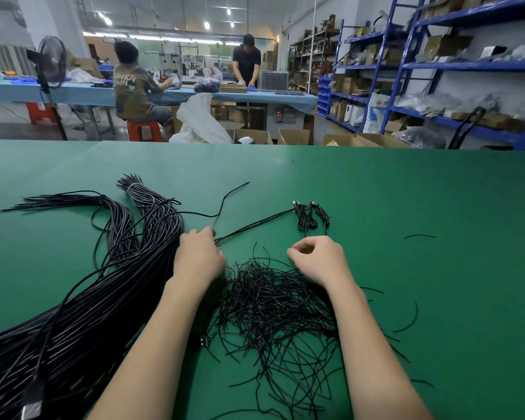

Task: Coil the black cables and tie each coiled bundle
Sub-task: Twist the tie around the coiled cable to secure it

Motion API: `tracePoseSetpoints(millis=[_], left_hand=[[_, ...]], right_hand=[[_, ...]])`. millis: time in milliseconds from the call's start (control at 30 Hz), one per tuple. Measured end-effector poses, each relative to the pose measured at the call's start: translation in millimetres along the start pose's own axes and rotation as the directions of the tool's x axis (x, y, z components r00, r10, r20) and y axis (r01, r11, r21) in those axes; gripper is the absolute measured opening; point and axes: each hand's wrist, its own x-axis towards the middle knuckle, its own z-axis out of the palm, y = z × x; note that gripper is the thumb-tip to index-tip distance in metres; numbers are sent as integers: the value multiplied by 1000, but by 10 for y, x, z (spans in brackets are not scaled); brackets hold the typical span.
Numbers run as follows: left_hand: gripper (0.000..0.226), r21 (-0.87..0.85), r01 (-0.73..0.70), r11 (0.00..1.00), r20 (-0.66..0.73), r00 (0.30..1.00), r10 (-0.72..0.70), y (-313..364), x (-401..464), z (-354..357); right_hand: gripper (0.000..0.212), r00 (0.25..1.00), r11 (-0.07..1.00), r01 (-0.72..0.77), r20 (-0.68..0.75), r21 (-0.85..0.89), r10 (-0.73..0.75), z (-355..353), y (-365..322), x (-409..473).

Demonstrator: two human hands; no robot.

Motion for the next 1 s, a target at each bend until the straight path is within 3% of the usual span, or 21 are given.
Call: tracePoseSetpoints(millis=[167, 300, 400, 533, 633, 867, 1000], left_hand=[[17, -65, 50, 997, -101, 993, -57, 92, -96, -25], [19, -313, 46, 949, -182, 977, -108, 72, -16, -102], [23, -498, 74, 864, -188, 963, -191, 55, 31, -193], [17, -719, 139, 681, -118, 941, -316, 60, 59, -257], [13, -745, 131, 654, -107, 944, -311, 88, 56, -265], [20, -728, 104, 677, -111, 957, -267, 81, 38, -251], [16, -729, 105, 676, -110, 957, -267, 52, 40, -271]], right_hand=[[16, 1000, 1000, 15, -8, 12, -15, 23, -27, -5], [11, 998, 996, 41, -43, 79, -37, 41, -69, -21], [11, 995, 989, 77, -74, 127, -68, 41, -109, -24], [8, 996, 979, 88, -47, 186, -81, 55, -142, -24], [7, 994, 954, 103, -7, 281, -105, 89, -256, -53], [21, 933, 859, 2, 308, 511, -186, 473, -851, -211], [11, 934, 833, -74, 330, 548, -135, 604, -999, -207]])
